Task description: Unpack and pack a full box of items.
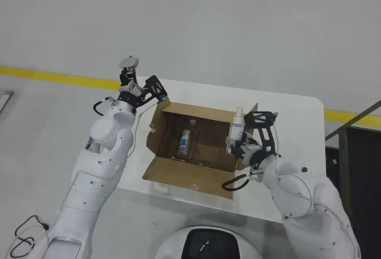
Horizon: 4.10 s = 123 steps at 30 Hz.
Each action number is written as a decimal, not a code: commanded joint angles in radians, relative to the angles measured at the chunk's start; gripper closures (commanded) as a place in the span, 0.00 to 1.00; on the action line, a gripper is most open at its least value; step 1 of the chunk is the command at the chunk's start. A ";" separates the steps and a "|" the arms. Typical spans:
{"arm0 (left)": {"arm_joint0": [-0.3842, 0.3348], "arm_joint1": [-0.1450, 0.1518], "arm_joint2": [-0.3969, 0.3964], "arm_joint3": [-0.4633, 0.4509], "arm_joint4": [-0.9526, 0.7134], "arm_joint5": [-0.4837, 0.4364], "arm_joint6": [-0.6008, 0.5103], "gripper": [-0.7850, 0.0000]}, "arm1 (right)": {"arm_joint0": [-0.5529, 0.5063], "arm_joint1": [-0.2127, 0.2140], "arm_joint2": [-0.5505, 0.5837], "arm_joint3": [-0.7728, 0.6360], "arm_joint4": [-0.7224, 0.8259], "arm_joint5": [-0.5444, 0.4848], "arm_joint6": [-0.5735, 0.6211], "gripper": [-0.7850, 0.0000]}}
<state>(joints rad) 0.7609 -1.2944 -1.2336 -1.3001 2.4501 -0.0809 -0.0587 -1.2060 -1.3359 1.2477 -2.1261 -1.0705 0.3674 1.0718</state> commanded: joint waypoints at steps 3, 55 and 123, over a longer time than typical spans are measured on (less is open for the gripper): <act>0.000 0.000 0.000 0.000 0.000 0.000 0.000 0.00 | 0.035 -0.010 -0.063 0.075 0.019 0.011 -0.059 1.00; 0.000 0.000 0.000 0.000 0.000 0.000 0.000 0.00 | 0.166 -0.136 -0.290 0.401 0.265 0.364 -0.419 1.00; 0.000 0.000 0.000 0.000 0.000 0.000 0.000 0.00 | 0.098 -0.051 0.083 -0.101 -0.233 0.174 0.207 1.00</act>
<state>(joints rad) 0.7609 -1.2944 -1.2336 -1.3001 2.4501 -0.0809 -0.0587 -1.0944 -1.3905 1.3032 -2.2118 -1.2766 0.5616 1.2579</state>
